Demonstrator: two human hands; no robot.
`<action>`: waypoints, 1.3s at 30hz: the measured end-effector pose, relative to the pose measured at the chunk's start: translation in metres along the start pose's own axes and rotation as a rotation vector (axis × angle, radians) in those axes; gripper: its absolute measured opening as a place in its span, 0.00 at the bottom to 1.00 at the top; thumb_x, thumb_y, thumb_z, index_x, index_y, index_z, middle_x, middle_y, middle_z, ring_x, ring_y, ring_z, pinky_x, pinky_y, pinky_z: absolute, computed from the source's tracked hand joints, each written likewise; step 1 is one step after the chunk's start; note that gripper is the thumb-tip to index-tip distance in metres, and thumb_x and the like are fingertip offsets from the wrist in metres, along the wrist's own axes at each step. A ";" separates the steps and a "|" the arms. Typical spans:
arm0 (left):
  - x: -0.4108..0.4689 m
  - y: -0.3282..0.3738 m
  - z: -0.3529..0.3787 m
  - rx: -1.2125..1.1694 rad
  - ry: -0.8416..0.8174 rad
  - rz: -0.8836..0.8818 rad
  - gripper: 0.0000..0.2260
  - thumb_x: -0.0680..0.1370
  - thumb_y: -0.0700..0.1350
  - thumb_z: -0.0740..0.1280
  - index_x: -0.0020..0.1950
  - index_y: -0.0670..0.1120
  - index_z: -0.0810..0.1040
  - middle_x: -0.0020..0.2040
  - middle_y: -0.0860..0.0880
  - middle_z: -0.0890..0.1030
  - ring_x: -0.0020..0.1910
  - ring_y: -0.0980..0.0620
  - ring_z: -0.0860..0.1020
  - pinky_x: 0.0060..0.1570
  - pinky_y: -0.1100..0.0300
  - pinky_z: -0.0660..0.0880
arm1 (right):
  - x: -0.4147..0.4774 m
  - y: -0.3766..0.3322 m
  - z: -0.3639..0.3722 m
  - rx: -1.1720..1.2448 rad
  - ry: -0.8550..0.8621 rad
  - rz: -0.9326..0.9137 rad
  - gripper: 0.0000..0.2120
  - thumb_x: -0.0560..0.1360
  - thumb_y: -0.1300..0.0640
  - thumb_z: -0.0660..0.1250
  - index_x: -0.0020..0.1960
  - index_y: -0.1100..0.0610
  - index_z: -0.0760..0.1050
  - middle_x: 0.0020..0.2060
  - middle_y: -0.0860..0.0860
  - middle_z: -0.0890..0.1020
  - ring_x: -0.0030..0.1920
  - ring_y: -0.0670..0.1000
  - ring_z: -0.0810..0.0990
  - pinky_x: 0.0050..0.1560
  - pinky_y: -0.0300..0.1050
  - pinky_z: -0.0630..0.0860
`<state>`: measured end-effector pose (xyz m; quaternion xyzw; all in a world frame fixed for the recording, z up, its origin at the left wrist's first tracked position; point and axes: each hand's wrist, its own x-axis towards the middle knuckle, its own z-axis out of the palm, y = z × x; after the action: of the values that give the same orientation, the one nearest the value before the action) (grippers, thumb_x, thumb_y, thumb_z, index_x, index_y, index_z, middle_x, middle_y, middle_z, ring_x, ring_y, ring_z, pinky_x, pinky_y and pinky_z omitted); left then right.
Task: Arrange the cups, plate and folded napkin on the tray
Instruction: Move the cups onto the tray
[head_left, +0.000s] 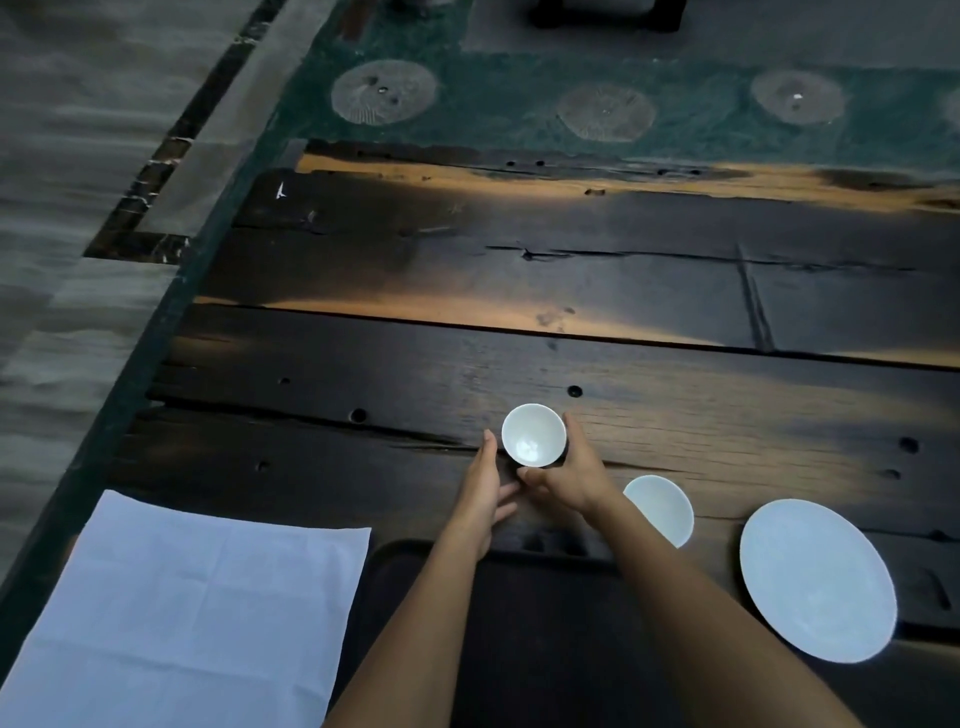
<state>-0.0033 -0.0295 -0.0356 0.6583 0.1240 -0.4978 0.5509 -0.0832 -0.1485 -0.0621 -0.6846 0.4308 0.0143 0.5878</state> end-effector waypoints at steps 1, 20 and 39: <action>-0.001 0.000 0.000 -0.010 -0.011 -0.001 0.25 0.83 0.66 0.52 0.76 0.57 0.68 0.66 0.62 0.74 0.53 0.54 0.83 0.57 0.52 0.76 | 0.000 0.001 0.002 0.034 -0.011 -0.023 0.35 0.65 0.64 0.78 0.62 0.39 0.67 0.55 0.41 0.78 0.57 0.47 0.78 0.55 0.49 0.80; -0.037 -0.015 -0.008 -0.176 -0.027 -0.011 0.15 0.83 0.63 0.55 0.54 0.60 0.79 0.61 0.58 0.82 0.55 0.49 0.84 0.52 0.55 0.80 | -0.040 -0.005 0.018 0.233 -0.025 0.023 0.34 0.70 0.72 0.70 0.70 0.49 0.66 0.60 0.50 0.79 0.61 0.53 0.80 0.60 0.57 0.81; -0.107 -0.071 -0.076 -0.325 -0.006 0.063 0.15 0.82 0.59 0.62 0.65 0.56 0.79 0.63 0.54 0.82 0.59 0.43 0.83 0.56 0.53 0.80 | -0.137 0.009 0.075 0.200 0.028 -0.050 0.35 0.70 0.67 0.74 0.69 0.44 0.68 0.63 0.46 0.78 0.66 0.50 0.76 0.67 0.58 0.75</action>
<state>-0.0655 0.1016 -0.0018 0.5625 0.1806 -0.4558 0.6657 -0.1378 -0.0083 -0.0202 -0.6331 0.4211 -0.0528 0.6473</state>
